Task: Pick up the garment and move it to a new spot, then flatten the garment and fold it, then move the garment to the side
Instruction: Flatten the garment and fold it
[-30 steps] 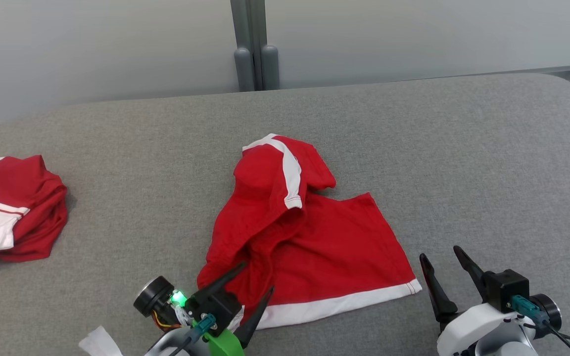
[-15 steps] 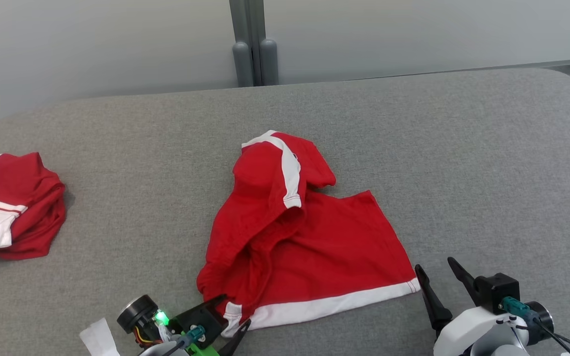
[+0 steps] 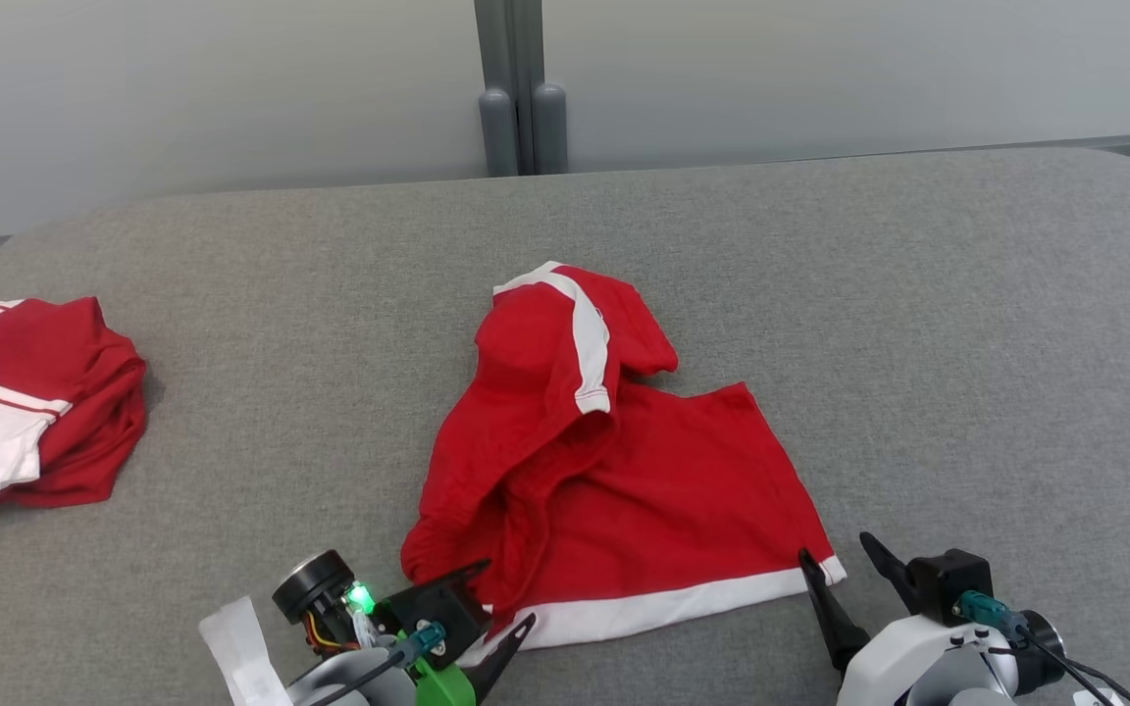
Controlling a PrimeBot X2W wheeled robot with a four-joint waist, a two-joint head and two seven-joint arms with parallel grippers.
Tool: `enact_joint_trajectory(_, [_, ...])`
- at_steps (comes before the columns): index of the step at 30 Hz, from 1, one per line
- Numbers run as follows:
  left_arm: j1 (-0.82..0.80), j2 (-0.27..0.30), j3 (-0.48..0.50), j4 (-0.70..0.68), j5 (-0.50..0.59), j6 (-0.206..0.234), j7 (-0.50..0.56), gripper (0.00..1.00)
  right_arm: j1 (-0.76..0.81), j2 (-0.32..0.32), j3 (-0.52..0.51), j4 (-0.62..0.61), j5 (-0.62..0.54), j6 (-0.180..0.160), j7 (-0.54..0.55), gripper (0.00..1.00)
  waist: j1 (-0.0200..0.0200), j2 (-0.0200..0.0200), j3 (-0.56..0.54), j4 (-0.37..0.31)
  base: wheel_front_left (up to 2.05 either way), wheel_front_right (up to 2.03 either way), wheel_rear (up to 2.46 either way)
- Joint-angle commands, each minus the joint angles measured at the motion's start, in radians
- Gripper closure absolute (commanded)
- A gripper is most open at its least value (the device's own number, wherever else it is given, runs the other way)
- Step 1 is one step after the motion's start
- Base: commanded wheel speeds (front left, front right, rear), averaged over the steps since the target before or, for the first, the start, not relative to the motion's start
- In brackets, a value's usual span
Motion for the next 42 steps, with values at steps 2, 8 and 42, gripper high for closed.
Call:
enact_joint_trajectory(2, [-0.025,-0.001,-0.016,0.016,-0.011,-0.002,0.008,0.0,-0.02,0.002,0.013,0.026,0.014,-0.001,-0.003,0.0,0.0,0.0,0.003,-0.006,0.0,0.0,0.0])
enact_joint_trajectory(8, [-0.043,0.014,-0.054,0.054,-0.048,-0.002,0.034,0.0,-0.031,0.013,0.03,0.054,0.027,-0.001,-0.003,0.0,0.0,0.0,0.013,-0.011,0.0,0.0,0.0])
enact_joint_trajectory(42, [-0.098,0.02,0.164,-0.208,-0.374,0.07,-0.07,1.0,-0.183,-0.049,0.016,-0.087,0.188,-0.001,-0.002,1.0,0.0,0.0,0.034,0.017,0.0,0.0,0.0])
